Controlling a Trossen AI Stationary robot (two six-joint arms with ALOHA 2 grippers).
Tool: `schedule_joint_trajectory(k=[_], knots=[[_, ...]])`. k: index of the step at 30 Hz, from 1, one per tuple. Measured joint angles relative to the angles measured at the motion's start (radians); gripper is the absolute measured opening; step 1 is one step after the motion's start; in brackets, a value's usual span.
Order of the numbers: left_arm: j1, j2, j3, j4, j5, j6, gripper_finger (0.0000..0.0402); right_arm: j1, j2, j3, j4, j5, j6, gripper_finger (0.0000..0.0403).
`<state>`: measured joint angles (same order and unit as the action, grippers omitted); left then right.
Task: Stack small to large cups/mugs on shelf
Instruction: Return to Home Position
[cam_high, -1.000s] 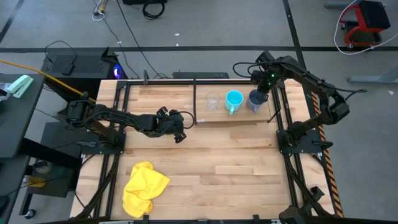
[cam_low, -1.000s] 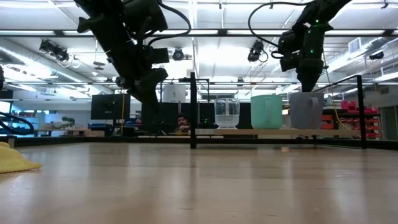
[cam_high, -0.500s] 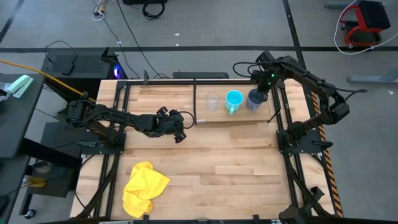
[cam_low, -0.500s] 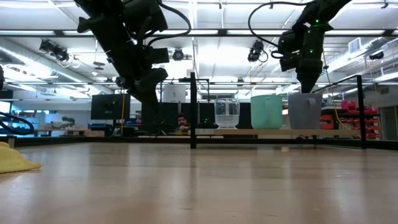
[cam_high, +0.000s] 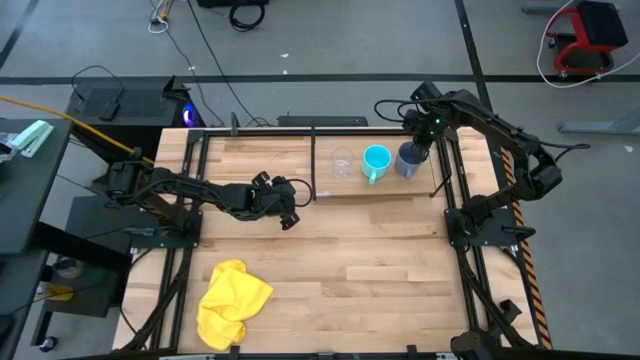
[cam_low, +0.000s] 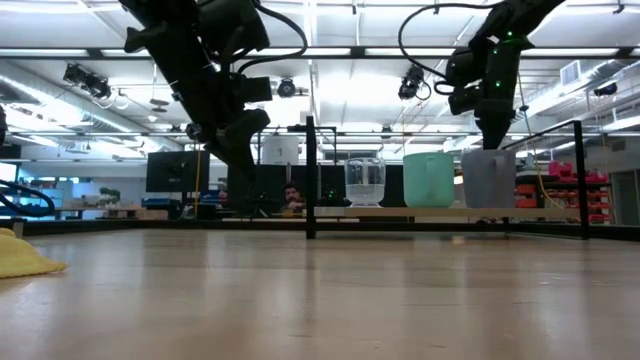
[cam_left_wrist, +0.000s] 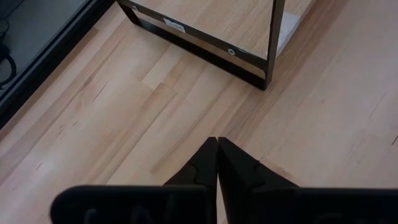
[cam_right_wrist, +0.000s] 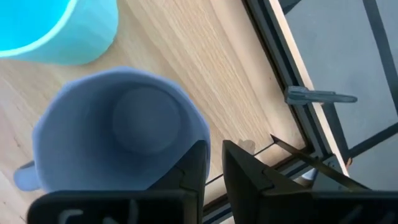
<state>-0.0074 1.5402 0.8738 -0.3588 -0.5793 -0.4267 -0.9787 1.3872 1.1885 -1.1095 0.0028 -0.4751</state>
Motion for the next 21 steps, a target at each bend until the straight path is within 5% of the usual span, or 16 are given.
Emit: schedule_joint_trajectory(k=[13,21], knots=[[0.000,0.000,0.000,0.004,0.000,-0.006,0.0024,0.056,-0.002,0.164,-0.123,0.013,0.228,0.0059],[0.000,0.000,0.000,0.018,0.000,-0.006,0.0014,0.285,-0.049,0.160,-0.161,-0.072,0.447,0.0058]])
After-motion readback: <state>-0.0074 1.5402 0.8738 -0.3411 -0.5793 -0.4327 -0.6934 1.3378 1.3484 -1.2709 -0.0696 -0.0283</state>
